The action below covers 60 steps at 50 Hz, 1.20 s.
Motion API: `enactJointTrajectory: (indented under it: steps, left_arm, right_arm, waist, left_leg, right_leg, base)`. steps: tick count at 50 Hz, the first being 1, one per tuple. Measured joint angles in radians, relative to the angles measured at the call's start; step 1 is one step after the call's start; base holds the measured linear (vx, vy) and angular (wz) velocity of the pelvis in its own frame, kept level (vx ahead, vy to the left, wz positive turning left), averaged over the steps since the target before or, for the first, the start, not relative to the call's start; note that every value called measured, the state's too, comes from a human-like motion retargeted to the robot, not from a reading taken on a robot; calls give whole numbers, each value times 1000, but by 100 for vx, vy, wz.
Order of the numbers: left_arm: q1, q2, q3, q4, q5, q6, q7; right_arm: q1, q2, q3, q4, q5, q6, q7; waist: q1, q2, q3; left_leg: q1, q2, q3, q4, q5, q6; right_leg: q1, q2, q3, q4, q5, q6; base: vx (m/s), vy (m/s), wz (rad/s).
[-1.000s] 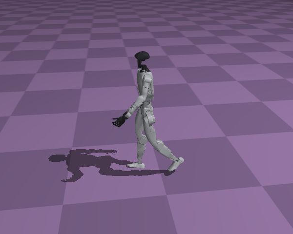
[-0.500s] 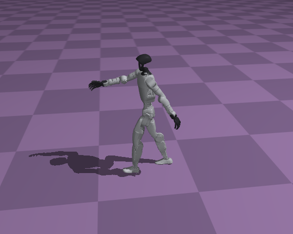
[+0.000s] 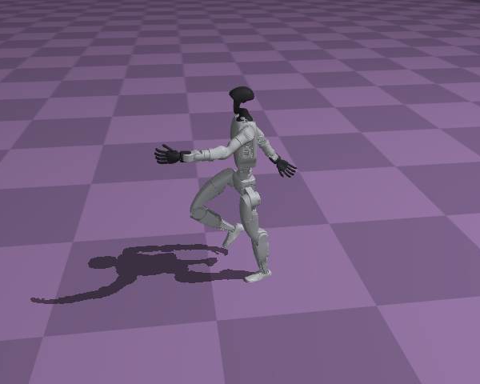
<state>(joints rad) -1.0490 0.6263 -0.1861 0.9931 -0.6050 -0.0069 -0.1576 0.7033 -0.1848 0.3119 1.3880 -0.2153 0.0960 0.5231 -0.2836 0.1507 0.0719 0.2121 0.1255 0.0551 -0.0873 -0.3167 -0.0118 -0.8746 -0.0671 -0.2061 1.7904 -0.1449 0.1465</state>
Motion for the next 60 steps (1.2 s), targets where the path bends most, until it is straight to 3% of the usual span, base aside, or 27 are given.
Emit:
enactJointTrajectory:
  steps: [4, 7, 8, 10, 12, 14, 16, 18, 20, 22, 23, 27, 30, 35, 38, 40, 43, 45, 48, 50, 52, 55, 60]
  left_arm:
    - [-46, 52, -50, -65, -59, -30, -74]
    - [2, 48, -34, -102, -86, -34, -140]
    - [36, 38, -14, -112, -89, -33, -148]
    - [111, 16, 52, -133, -90, -41, -96]
    - [195, -2, 72, -132, -19, -74, -39]
    - [304, -30, 73, -107, 58, -94, 6]
    - [448, -73, 61, -55, 93, -93, 66]
    - [613, -119, 39, 41, 122, -54, 115]
    - [787, -176, 24, 188, 159, 8, 109]
    - [938, -240, 54, 338, 221, 69, 84]
    - [1003, -264, 84, 403, 273, 96, 68]
    - [1297, -318, 150, 497, 437, 109, 20]
    - [1532, -325, 125, 430, 455, 65, -30]
    - [1805, -308, 97, 316, 376, 71, -141]
    - [1838, -337, 128, 326, 294, 118, -112]
    - [1799, -377, 164, 357, 187, 143, -38]
    - [1666, -449, 272, 418, 45, 134, 95]
    - [1548, -482, 345, 451, -1, 119, 136]
    - [1331, -483, 369, 456, -44, 110, 120]
    - [1172, -451, 326, 434, -4, 115, 57]
    - [986, -400, 251, 395, 65, 106, 17]
    - [708, -322, 141, 308, 202, 107, -29]
    - [271, -202, -65, 133, 386, 88, -62]
  right_arm:
    - [32, -11, 28, -33, 99, 22, 67]
    - [-6, -2, 64, -43, 95, 23, 57]
    - [-32, 1, 68, -41, 81, 19, 35]
    - [-142, 4, 39, -19, 8, 17, -46]
    - [-271, 27, 13, 14, -67, 9, -152]
    - [-434, 31, 10, 47, -63, 10, -246]
    - [-598, 3, 15, 76, -22, 27, -331]
    - [-754, -46, 35, 94, 35, 57, -386]
    - [-897, -111, 80, 100, 120, 76, -429]
    - [-1053, -208, 69, 81, 135, 76, -508]
    - [-1137, -259, 47, 63, 129, 71, -546]
    - [-1434, -444, -26, -47, 220, 18, -643]
    - [-1606, -561, -35, -141, 384, -30, -659]
    - [-1785, -693, 7, -290, 562, -57, -648]
    - [-1823, -724, 9, -382, 595, -72, -672]
    - [-1815, -721, -10, -452, 600, -88, -705]
    - [-1707, -679, -105, -585, 562, -134, -761]
    - [-1576, -636, -176, -678, 528, -163, -763]
    - [-1321, -559, -221, -755, 437, -159, -717]
    - [-1136, -503, -210, -744, 334, -132, -651]
    - [-981, -440, -138, -665, 216, -91, -562]
    - [-765, -323, -9, -505, 10, -40, -339]
    - [-435, -73, 103, -231, -185, -45, -23]
  waist:
    - [4, -3, -62]
    - [15, -11, -129]
    - [11, -23, -143]
    - [-31, -71, -80]
    - [12, -134, -24]
    - [132, -151, 2]
    - [243, -178, 25]
    - [326, -215, 37]
    - [338, -242, -53]
    - [328, -288, -94]
    - [336, -295, -90]
    - [415, -302, -64]
    - [487, -312, -57]
    - [562, -333, -60]
    - [563, -344, -74]
    - [559, -354, -76]
    - [564, -272, -47]
    - [528, -196, -27]
    - [430, -143, 0]
    - [392, -122, -11]
    - [343, -117, -43]
    - [239, -91, -40]
    - [41, -30, 9]
  left_leg:
    - [6, -10, -13, 1, -21, -10]
    - [-5, -30, -48, 22, -45, -30]
    - [4, -48, -75, 33, -55, -34]
    - [109, -99, -161, 47, -74, -39]
    - [206, -108, -181, 57, -78, -63]
    - [231, -50, -114, 95, -44, -111]
    - [221, -68, -61, 201, 13, -98]
    - [119, -109, 8, 482, 10, -33]
    - [-202, -133, 70, 988, -73, 72]
    - [-430, -171, 147, 1316, -116, 156]
    - [-509, -160, 182, 1454, -153, 178]
    - [-751, -91, 282, 1819, -279, 188]
    - [-887, -51, 337, 1894, -292, 155]
    - [-972, -32, 363, 1672, -262, 123]
    - [-872, -2, 466, 1302, -244, 165]
    - [-717, -22, 621, 909, -207, 160]
    - [-422, -97, 848, 246, -44, 1]
    - [-307, -109, 898, 27, 41, -94]
    - [-222, -103, 799, 0, 49, -153]
    - [-190, -86, 706, 0, 39, -166]
    - [-205, -84, 594, 0, 32, -147]
    - [-186, -81, 414, 0, 22, -114]
    - [-135, -60, 106, 28, -3, -46]
  right_leg:
    - [2, -76, -9, -418, -62, -58]
    - [156, -84, -18, -998, -33, -53]
    - [258, -86, -9, -1249, 15, -41]
    - [569, -124, 7, -1750, 166, 5]
    - [705, -120, 29, -1878, 241, 115]
    - [717, 0, 62, -1878, 269, 115]
    - [758, 24, 94, -1878, 270, 115]
    - [811, -19, 135, -1878, 236, 115]
    - [772, -113, 141, -1877, 206, 115]
    - [762, -223, 131, -1876, 179, 111]
    - [774, -239, 127, -1875, 164, 96]
    - [830, -227, 118, -1873, 106, 45]
    - [867, -213, 108, -1878, 73, 23]
    - [939, -192, 65, -1878, 29, 5]
    - [973, -179, 28, -1872, 14, 0]
    - [989, -181, 13, -1859, 7, 11]
    - [1077, -90, 11, -1833, -7, 22]
    - [1155, -15, -10, -1812, 2, 6]
    - [1204, 21, -61, -1678, 89, -37]
    - [1087, 16, -59, -1366, 131, -44]
    - [886, 12, -20, -1009, 175, -28]
    - [663, 45, 45, -592, 199, -31]
    - [421, 27, 50, -183, 120, -67]
  base:
    - [55, -16, 17]
    - [62, -20, 67]
    - [72, -23, 145]
    - [79, -28, 177]
    - [70, -66, 24]
    - [50, -107, -136]
    - [53, -60, -134]
    - [62, 2, -74]
    - [52, 44, 66]
    - [45, 30, 111]
    - [47, 6, 58]
    - [48, -7, 5]
    - [48, -5, 1]
    - [51, -2, 31]
    - [54, 3, 60]
    - [56, 10, 42]
    - [60, 17, 26]
    - [61, 19, 111]
    - [59, 20, 195]
    - [53, 17, 196]
    - [46, 11, 231]
    - [46, 5, 296]
    - [45, -1, 316]
